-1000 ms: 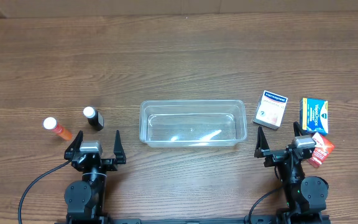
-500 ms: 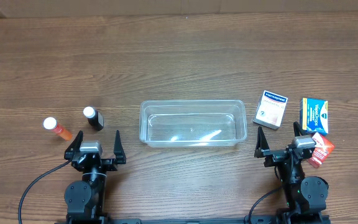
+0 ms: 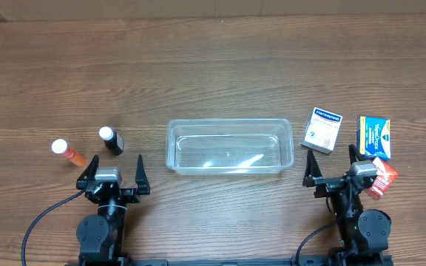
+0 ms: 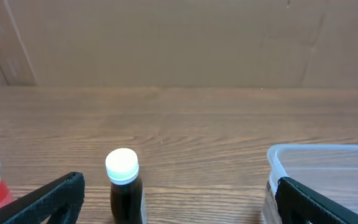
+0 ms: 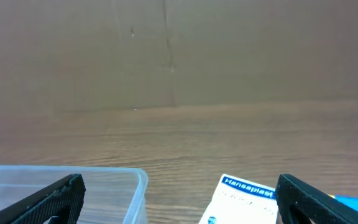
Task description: Pack container
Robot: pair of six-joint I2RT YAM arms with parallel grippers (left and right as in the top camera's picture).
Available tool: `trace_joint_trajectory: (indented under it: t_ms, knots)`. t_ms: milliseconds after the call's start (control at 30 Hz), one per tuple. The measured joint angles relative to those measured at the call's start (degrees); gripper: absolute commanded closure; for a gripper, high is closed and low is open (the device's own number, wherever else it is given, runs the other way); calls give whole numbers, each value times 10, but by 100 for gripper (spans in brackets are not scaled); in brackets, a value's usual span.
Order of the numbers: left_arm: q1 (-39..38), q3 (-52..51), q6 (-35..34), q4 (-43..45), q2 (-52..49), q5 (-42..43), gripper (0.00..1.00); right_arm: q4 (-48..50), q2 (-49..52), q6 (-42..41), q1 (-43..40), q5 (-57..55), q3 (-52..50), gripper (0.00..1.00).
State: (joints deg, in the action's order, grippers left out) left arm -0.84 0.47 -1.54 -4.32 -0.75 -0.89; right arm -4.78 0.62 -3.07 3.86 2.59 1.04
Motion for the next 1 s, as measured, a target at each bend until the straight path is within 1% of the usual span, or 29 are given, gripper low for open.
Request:
trace_joint_trajectory:
  t_ms: [100,133,167,200,233,300,333,367,400,433,467,500,533,567,600,633,667,733,800,867,1000]
  knots:
    - [0,9,-31,-26,0,0,0,-24,1,-33,0,0,2,0]
    - [0,27,-41,-62,0,0,0,-50,6,-37,0,0,13,0]
    - [0,60,-47,-108,0,1,0,-71,21,-41,0,0,36,0]
    - [0,81,-52,-128,-1,1,0,-99,34,-49,0,0,62,0]
    - [0,125,-61,-165,-9,2,0,-118,67,-60,0,0,104,0]
    - [0,199,-68,-207,-36,2,0,-174,130,-76,0,0,181,0]
    - [0,267,-69,-234,-83,2,0,-191,177,-81,0,0,228,0]
    - [0,306,-69,-261,-116,2,0,-241,215,-85,0,0,272,0]
    - [0,351,-70,-303,-157,1,0,-287,275,-89,0,0,332,0]
    - [0,400,-69,-348,-210,0,0,-330,313,-91,-1,1,370,0]
    - [0,463,-68,-395,-279,-1,0,-394,384,-90,-3,2,443,0]
    - [0,504,-68,-424,-330,-2,0,-424,425,-91,-5,2,479,0]
    - [0,545,-68,-471,-373,-3,0,-443,459,-91,-7,1,510,0]
    - [0,633,-68,-561,-454,-2,0,-526,526,-91,-12,2,588,0]
    - [0,702,-68,-595,-522,-3,0,-551,572,-91,-13,1,637,0]
    - [0,744,-68,-643,-563,-2,0,-589,615,-89,-15,0,682,0]
    - [0,786,-67,-689,-606,-2,0,-603,645,-89,-16,0,704,0]
    - [0,816,-66,-708,-650,-9,0,-605,682,-89,-16,-1,712,0]
    - [1,821,-72,-706,-691,-23,0,-607,700,-89,-16,-1,712,0]
    - [12,822,-75,-702,-726,-29,0,-608,700,-89,-16,0,712,0]
    - [46,823,-76,-687,-826,-43,0,-610,700,-89,-16,-1,712,0]
